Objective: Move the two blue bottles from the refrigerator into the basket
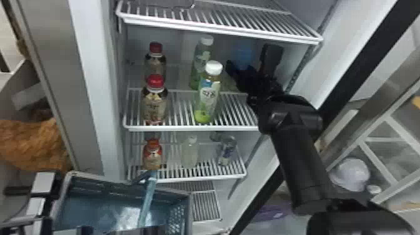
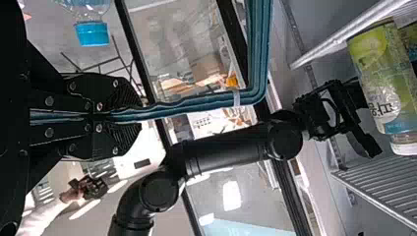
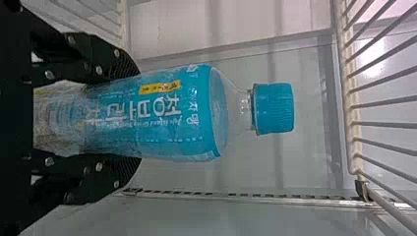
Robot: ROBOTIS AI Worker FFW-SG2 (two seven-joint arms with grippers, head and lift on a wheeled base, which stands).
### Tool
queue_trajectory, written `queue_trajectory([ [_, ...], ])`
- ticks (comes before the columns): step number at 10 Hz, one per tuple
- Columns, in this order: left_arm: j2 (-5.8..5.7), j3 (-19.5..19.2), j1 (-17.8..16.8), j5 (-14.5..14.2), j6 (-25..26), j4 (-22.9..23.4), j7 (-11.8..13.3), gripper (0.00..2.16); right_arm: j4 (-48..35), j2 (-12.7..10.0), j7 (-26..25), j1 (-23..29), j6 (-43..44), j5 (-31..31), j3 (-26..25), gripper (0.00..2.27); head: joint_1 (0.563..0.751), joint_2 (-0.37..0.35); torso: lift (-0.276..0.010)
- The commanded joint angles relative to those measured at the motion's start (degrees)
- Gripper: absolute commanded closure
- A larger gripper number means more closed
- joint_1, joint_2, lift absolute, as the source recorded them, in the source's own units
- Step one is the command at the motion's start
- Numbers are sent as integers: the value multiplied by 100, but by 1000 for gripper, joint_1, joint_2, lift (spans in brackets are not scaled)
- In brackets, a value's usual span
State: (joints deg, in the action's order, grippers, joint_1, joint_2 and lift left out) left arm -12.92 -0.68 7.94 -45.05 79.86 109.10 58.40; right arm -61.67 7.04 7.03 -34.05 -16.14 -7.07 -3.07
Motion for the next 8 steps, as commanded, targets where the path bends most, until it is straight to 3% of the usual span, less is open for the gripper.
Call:
queue_trajectory([
  [1, 0, -3, 7, -13, -27, -5, 5, 1199, -238, -1, 0, 156, 11, -13, -1, 763, 695, -281, 0],
  [8, 18, -11, 63, -57, -69, 9, 5, 1199, -2165, 104, -167, 1365, -186, -57, -1, 763, 695, -292, 0],
])
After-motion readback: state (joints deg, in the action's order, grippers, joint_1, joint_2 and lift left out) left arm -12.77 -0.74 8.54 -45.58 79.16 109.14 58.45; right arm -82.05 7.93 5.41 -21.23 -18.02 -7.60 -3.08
